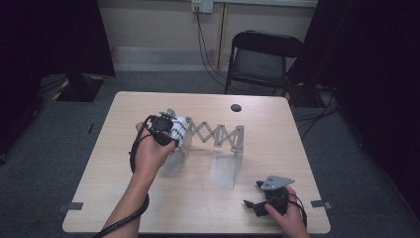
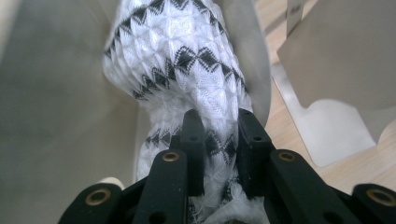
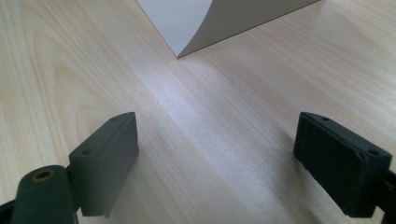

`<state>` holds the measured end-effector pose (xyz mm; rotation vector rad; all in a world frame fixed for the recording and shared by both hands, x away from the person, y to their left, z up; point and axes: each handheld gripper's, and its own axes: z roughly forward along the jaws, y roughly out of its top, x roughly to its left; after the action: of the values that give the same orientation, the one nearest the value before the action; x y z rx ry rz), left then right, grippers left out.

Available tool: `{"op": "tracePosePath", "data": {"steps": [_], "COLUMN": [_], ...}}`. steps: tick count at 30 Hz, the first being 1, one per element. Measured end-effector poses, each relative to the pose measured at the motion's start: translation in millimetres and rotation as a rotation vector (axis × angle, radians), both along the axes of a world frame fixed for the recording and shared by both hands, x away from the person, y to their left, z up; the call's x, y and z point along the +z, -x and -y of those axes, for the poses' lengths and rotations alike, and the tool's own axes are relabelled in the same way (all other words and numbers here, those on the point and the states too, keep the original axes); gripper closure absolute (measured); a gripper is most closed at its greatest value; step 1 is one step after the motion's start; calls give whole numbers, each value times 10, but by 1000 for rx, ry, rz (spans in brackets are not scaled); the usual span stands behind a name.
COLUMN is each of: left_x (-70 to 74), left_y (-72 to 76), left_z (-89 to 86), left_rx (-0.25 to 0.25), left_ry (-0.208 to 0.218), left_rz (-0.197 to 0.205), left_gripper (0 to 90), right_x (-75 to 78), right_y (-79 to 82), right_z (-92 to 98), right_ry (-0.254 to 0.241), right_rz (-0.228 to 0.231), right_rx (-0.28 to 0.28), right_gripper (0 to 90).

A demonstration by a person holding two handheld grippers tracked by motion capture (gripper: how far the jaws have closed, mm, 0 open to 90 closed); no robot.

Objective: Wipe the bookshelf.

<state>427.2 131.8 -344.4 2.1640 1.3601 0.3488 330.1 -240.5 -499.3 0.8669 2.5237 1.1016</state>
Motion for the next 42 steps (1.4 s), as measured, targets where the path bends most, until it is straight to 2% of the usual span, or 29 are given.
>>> {"op": "tracePosePath", "data": {"steps": [2,4,9,13,17,24,27,30,42], "left_x": [33,2,-241,-467,-624,-789,-829,-862,-1078], "left_y": [-22,-46,-83,-86,-88,-65,-61,-57,-24], "left_z": [-7,-3,4,14,25,38,34,46,0], "left_rx": [7,15,23,28,33,34,30,28,38], "left_ry": [-7,-13,-43,-41,-32,-22,-25,-48,-57], "left_rz": [9,4,-34,-59,-71,-93,-98,-127,-164], "left_gripper": [755,756,756,756,756,757,758,759,759], "right_x": [0,0,0,0,0,0,0,0,0], "right_y": [0,0,0,-1,-1,-1,-1,-1,-1], "right_z": [0,0,0,0,0,0,0,0,0], "right_ry": [0,0,0,0,0,0,0,0,0], "right_rz": [0,0,0,0,-1,0,0,0,0], "right_rx": [0,0,0,0,0,0,0,0,0], "right_gripper": [135,135,135,135,135,135,135,135,135]}}
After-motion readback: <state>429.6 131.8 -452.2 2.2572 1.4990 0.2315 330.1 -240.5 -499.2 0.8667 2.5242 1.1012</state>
